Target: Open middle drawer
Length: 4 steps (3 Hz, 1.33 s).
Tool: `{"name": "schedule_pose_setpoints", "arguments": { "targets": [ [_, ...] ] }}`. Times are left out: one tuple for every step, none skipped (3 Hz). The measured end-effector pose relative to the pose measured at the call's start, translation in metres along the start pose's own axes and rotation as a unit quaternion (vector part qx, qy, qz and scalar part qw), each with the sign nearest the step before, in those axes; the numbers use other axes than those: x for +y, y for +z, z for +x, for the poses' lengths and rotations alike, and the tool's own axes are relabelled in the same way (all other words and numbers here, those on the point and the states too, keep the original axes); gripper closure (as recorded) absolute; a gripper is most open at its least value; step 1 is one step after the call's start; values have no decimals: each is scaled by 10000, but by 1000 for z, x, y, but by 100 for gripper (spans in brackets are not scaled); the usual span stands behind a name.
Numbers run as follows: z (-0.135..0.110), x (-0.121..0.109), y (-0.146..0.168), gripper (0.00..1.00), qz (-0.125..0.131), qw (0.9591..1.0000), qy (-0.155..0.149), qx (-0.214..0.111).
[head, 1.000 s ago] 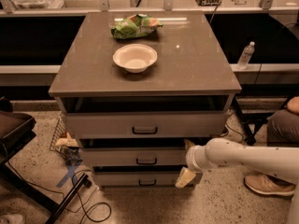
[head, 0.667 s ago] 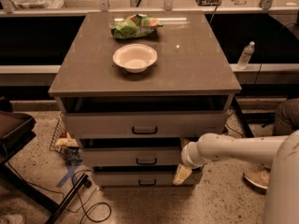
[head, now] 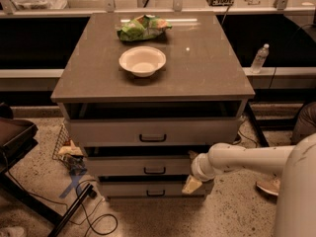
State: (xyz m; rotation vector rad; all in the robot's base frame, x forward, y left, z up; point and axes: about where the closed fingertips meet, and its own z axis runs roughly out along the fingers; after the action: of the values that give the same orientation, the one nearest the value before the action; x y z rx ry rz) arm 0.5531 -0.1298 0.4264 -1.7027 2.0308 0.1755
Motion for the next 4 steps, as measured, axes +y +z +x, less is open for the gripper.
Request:
{"name": "schedule_pose_setpoints", "arguments": {
  "targets": [
    [5, 12, 15, 49, -212, 9998, 56, 13],
    [5, 13, 13, 72, -229, 9997, 67, 20],
    [5, 13, 12, 95, -230, 9997, 67, 20],
    [4, 13, 11, 100, -230, 9997, 67, 21]
  ]
}}
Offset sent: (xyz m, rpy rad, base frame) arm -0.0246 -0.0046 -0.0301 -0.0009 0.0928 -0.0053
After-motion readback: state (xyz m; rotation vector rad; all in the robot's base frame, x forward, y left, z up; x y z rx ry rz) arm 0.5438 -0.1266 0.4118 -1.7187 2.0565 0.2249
